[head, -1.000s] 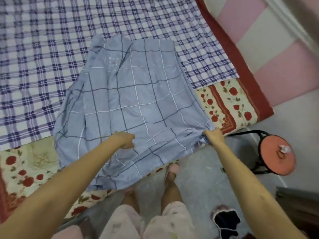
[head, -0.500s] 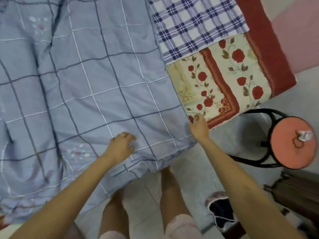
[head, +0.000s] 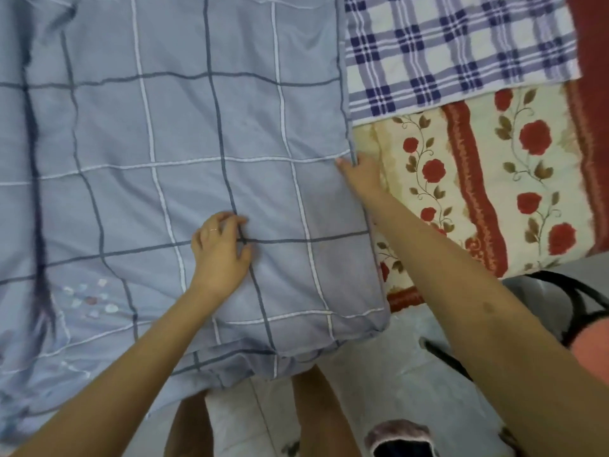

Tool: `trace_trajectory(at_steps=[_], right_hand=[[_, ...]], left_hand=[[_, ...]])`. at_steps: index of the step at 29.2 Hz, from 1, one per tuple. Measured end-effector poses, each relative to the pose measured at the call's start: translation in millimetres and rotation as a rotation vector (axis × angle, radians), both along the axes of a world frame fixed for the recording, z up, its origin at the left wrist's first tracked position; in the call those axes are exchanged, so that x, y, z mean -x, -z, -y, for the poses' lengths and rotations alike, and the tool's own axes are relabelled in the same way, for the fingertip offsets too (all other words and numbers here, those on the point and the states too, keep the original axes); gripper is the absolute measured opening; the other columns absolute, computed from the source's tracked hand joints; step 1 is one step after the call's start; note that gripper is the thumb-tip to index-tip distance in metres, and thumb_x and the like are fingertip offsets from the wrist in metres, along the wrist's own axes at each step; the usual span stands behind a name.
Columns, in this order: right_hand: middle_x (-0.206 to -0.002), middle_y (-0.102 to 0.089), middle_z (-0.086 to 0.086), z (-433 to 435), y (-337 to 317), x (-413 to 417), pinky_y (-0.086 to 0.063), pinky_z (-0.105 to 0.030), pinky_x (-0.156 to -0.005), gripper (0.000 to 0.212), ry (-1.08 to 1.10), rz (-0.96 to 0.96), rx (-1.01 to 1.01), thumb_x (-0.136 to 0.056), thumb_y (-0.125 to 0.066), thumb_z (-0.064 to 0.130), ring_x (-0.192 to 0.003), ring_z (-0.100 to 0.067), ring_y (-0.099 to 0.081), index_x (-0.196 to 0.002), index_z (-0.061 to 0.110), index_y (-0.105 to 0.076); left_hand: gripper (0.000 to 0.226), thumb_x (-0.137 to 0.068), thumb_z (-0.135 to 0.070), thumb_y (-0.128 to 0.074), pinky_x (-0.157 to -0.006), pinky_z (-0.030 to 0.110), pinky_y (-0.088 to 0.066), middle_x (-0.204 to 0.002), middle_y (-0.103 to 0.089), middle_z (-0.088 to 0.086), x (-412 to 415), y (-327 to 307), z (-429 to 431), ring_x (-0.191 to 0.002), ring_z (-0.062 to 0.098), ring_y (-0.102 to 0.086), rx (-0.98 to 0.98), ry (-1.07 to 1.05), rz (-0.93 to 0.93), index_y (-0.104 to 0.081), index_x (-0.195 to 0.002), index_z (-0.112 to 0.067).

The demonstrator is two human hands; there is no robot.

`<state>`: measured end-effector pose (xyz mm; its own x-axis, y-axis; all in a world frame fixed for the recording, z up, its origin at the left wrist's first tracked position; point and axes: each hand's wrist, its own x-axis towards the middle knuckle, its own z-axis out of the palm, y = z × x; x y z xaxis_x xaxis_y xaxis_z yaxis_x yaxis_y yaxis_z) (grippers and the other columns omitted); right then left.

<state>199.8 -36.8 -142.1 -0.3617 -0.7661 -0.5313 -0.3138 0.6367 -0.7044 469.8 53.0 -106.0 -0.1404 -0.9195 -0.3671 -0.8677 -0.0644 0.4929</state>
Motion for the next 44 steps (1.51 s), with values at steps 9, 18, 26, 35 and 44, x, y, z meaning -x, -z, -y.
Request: trace_trajectory(at_steps=[9, 18, 26, 35, 44], right_hand=[[-0.092, -0.056, -0.003, 2.1, 9.8, 52.7, -0.040, -0.023, -0.067, 0.024, -0.043, -0.150, -0.107, -0.091, -0.058, 0.018, -0.083, -0.018, -0.053, -0.110, 0.004, -0.055], [-0.109, -0.045, -0.003, 176.8, 9.5, 33.7, -0.037, -0.026, -0.082, 0.061, -0.033, -0.112, 0.192, -0.088, -0.064, 0.031, -0.098, -0.018, -0.048, -0.135, 0.003, -0.037], [-0.115, -0.062, -0.010, 345.9, 20.1, 21.7, -0.049, -0.030, -0.084, 0.038, 0.122, 0.068, 0.177, -0.086, -0.066, 0.017, -0.099, -0.024, -0.059, -0.118, 0.001, -0.055], [-0.100, -0.058, -0.021, 403.8, 30.0, 85.0, -0.045, -0.028, -0.072, 0.019, 0.074, -0.135, 0.056, -0.088, -0.052, 0.007, -0.095, -0.025, -0.055, -0.106, 0.002, -0.055], [-0.060, -0.070, -0.002, 516.3, 13.5, 78.8, -0.053, -0.024, -0.045, 0.024, 0.096, 0.291, -0.122, -0.088, -0.064, 0.031, -0.053, -0.017, -0.067, -0.097, 0.009, -0.064]], left_hand=[[0.076, -0.085, -0.033, -0.065, -0.113, 0.054, -0.009, -0.155, -0.005, 0.012, 20.5, 28.2, 8.6, -0.144, 0.025, -0.004, -0.266, -0.173, 0.062, -0.023, -0.146, -0.016], [0.119, -0.071, -0.059, -0.069, -0.112, 0.056, 0.003, -0.157, 0.016, 0.002, 10.2, 34.9, 174.3, -0.145, 0.018, 0.014, -0.165, -0.486, 0.108, 0.008, -0.150, -0.015], [0.115, -0.072, -0.082, -0.039, -0.106, 0.060, 0.016, -0.154, 0.028, -0.002, 11.1, 81.2, 253.1, -0.142, 0.017, 0.024, -0.190, -0.515, 0.183, 0.023, -0.146, -0.021], [0.059, -0.096, -0.045, -0.025, -0.109, 0.063, 0.005, -0.158, -0.013, 0.002, 31.7, 91.4, 373.9, -0.145, 0.019, -0.005, 0.242, -0.592, 0.203, -0.023, -0.149, -0.019], [0.063, -0.089, -0.042, -0.028, -0.111, 0.059, -0.003, -0.153, -0.029, 0.007, 47.3, 119.2, 405.1, -0.142, 0.025, -0.022, 0.321, -0.611, 0.328, -0.031, -0.145, -0.015]])
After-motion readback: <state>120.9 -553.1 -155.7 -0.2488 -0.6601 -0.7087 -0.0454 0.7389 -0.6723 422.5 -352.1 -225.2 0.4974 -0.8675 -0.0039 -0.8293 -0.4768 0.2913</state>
